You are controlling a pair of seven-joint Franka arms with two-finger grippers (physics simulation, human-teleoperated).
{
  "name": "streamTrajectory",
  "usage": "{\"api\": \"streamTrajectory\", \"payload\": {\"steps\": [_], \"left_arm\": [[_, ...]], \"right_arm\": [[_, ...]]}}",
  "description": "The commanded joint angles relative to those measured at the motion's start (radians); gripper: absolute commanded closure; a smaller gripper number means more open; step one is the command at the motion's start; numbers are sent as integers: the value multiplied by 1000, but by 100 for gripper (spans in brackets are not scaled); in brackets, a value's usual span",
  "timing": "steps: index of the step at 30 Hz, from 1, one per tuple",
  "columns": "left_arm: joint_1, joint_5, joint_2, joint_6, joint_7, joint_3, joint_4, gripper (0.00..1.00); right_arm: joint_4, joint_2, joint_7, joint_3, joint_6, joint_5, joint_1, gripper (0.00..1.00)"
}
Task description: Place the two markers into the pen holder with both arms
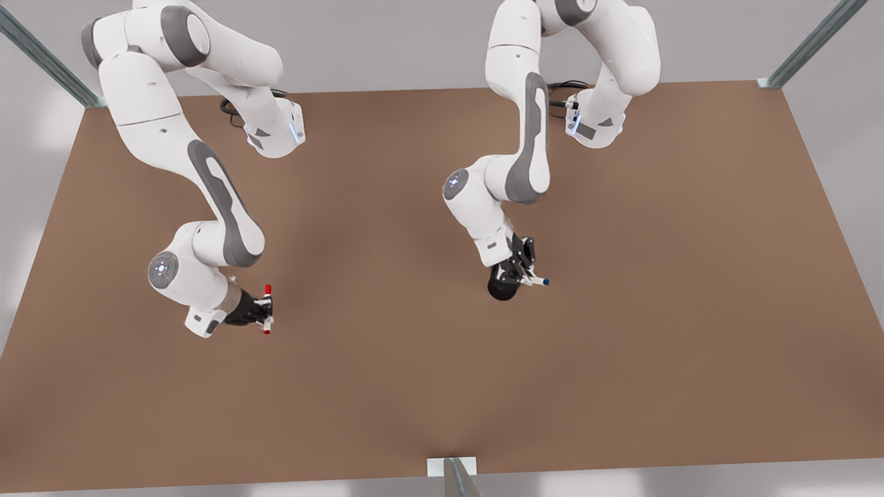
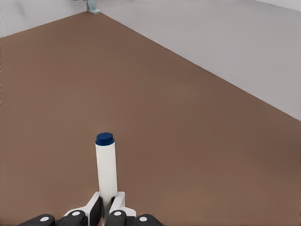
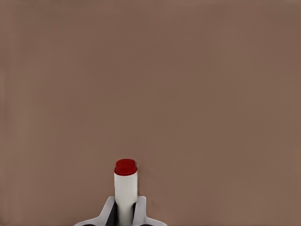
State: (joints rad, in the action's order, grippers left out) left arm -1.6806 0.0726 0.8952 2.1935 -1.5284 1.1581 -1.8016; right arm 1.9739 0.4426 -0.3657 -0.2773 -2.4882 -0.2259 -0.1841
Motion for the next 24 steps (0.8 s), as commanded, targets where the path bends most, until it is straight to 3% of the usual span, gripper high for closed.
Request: {"api": "streamTrajectory", "payload": {"steps": [1,10,24], "left_arm": [[-24,0,10,-1,-309,11,-5,75],[-74,-131,73,-3,-487,31,-7,75],[-83,-129,131,8,-570,-12,-5,75]], "right_arm": [[-21,2,-374,-14,22,-121,0,73],[-130,85,-650,-132,23,-383,3,73],[-155,159,-803,-183,23,-569,9,73]]}}
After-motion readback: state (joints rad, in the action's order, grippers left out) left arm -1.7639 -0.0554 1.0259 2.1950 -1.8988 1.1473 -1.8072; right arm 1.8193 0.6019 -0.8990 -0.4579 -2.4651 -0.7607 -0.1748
